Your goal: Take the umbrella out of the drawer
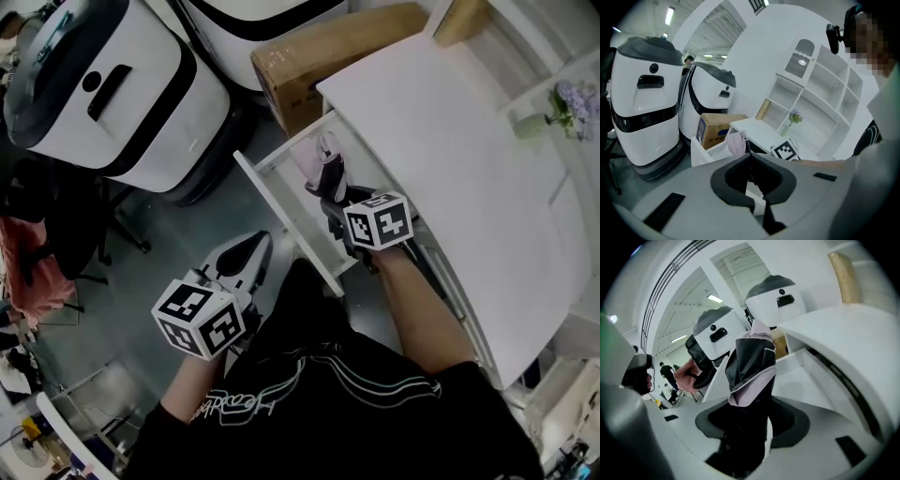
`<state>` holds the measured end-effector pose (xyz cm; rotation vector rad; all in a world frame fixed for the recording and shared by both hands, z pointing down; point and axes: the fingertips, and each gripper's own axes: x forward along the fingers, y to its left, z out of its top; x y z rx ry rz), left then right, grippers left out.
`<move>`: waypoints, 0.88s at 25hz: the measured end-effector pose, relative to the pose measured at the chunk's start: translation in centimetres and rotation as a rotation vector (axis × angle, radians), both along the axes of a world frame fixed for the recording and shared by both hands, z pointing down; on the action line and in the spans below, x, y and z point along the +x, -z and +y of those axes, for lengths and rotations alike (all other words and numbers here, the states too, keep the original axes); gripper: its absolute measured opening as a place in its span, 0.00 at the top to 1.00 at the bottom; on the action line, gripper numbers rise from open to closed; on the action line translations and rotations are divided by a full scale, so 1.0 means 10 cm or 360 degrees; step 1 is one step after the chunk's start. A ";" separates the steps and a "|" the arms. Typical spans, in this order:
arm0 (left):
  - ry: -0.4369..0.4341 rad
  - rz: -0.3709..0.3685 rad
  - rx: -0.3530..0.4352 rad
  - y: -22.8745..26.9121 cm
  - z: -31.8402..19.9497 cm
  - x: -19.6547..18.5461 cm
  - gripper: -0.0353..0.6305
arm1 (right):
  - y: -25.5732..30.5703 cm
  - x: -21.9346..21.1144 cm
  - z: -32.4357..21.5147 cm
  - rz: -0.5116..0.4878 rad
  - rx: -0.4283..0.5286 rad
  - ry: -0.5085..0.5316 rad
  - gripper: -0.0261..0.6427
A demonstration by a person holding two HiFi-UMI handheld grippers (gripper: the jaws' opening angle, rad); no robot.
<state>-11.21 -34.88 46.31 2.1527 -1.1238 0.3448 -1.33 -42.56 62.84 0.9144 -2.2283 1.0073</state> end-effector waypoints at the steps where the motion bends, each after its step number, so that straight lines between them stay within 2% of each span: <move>1: -0.0002 0.0002 0.0022 0.07 0.05 0.05 0.92 | 0.15 0.05 0.05 -0.0021 0.0038 -0.0006 0.63; 7: -0.0040 0.0050 0.0148 0.54 0.37 0.39 0.92 | 1.13 0.36 0.45 -0.0176 0.0275 -0.0068 0.63; 13: -0.0123 0.0120 0.0339 1.11 0.71 0.78 0.92 | 2.18 0.74 0.97 -0.0326 0.0590 -0.0093 0.63; 18: -0.0162 0.0159 0.0484 1.54 0.89 0.97 0.92 | 2.93 1.01 1.33 -0.0538 0.0734 -0.0156 0.63; 22: -0.0162 0.0168 0.0585 1.82 0.93 1.02 0.92 | 3.42 1.12 1.51 -0.0596 0.0900 -0.0148 0.63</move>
